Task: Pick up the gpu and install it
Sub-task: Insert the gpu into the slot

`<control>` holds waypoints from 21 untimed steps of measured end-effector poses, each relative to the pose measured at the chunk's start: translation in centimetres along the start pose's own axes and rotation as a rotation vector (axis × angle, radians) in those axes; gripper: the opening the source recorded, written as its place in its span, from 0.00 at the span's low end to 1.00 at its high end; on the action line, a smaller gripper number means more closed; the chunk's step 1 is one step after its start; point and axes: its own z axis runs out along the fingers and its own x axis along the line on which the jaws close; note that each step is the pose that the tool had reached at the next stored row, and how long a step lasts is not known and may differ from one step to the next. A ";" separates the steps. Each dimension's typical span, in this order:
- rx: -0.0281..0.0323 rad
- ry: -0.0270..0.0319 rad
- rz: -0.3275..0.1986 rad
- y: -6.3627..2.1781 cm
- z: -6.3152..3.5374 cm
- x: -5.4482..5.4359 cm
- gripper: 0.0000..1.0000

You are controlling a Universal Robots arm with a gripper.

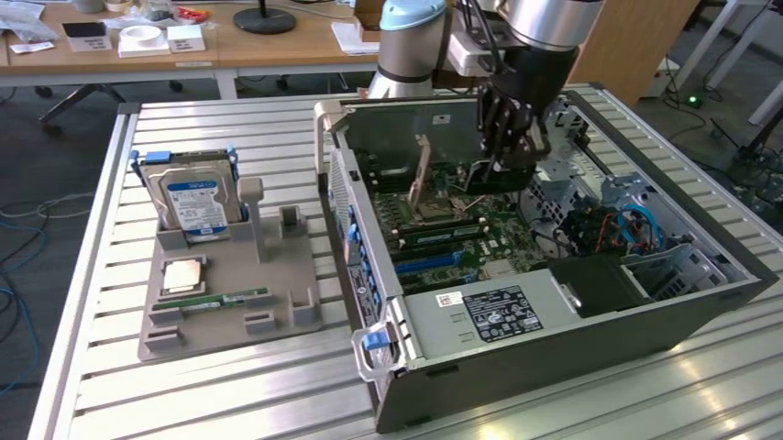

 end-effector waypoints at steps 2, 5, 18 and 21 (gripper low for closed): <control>0.0000 0.0000 0.000 0.02 0.04 0.1 0.26; 0.0001 -0.0001 0.000 0.05 0.20 0.2 0.26; 0.0001 -0.0001 0.000 0.23 1.48 0.4 0.26; 0.0001 -0.0001 0.000 0.28 1.74 0.4 0.26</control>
